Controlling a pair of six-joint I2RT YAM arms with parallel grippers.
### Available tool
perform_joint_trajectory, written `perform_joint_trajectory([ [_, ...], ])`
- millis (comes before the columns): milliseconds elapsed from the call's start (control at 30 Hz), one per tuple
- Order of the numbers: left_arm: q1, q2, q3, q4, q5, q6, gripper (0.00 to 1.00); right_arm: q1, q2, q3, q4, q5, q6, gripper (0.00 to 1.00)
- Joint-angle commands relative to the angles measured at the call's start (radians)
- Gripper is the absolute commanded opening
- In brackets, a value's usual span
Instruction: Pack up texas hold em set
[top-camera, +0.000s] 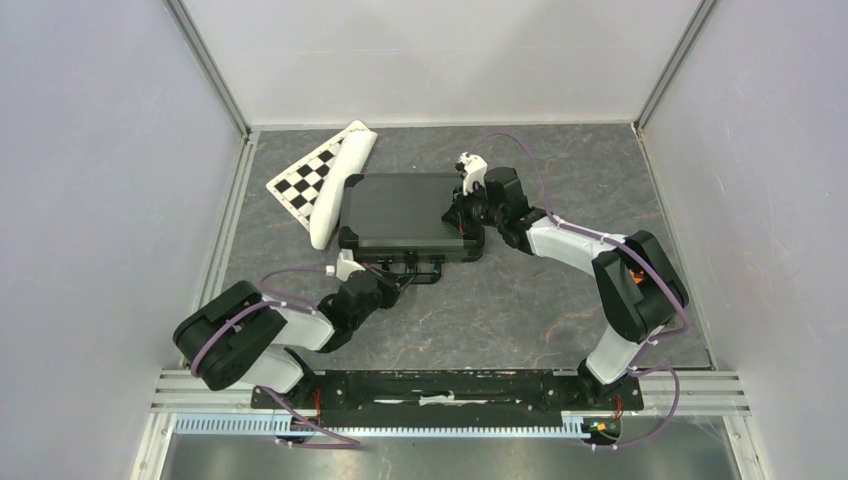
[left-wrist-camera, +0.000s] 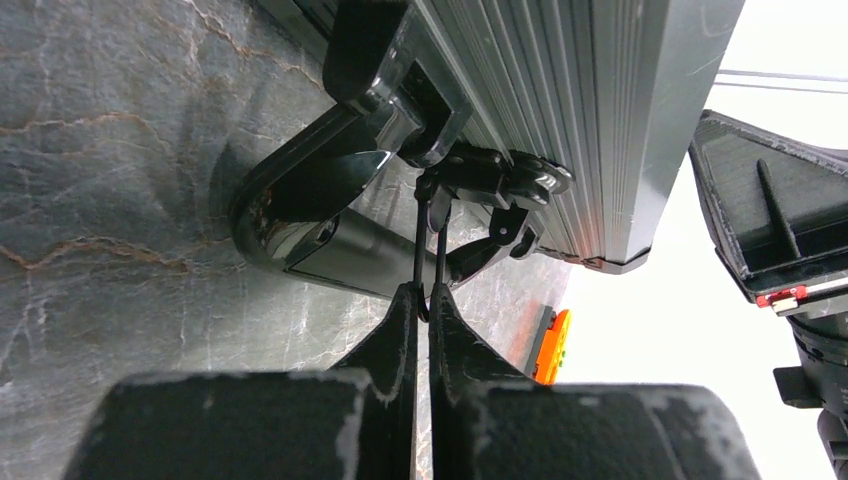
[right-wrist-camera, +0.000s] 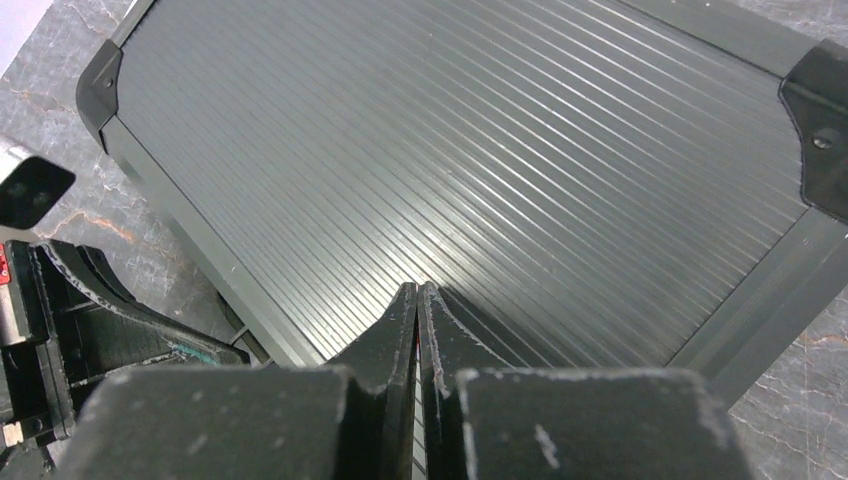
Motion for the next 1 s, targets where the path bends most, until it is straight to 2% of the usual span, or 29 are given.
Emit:
perform_joint_trajectory([
  [0, 0.015, -0.07, 0.055, -0.023, -0.054, 0.039, 0.02, 0.001, -0.033, -0.032, -0.063, -0.017, -0.003, 0.05],
  [233, 0.041, -0.184, 0.106, -0.173, -0.074, 0.1, 0.02, 0.002, -0.039, -0.035, -0.065, -0.028, -0.012, 0.05],
  [533, 0.08, -0.161, 0.153, -0.156, -0.021, 0.133, 0.02, 0.002, -0.041, -0.03, -0.074, -0.037, -0.021, 0.06],
  [600, 0.079, -0.154, 0.166, -0.156, -0.019, 0.142, 0.02, 0.002, -0.045, -0.031, -0.083, -0.05, -0.032, 0.12],
  [733, 0.088, -0.143, 0.189, -0.154, -0.016, 0.165, 0.02, 0.003, -0.096, -0.066, -0.086, -0.053, -0.062, 0.33],
  [800, 0.097, -0.144, 0.195, -0.153, -0.014, 0.178, 0.02, 0.002, -0.108, -0.063, -0.116, -0.037, -0.09, 0.39],
  [967, 0.115, -0.126, 0.231, -0.155, -0.003, 0.221, 0.02, 0.004, -0.051, 0.018, -0.239, -0.04, -0.149, 0.4],
])
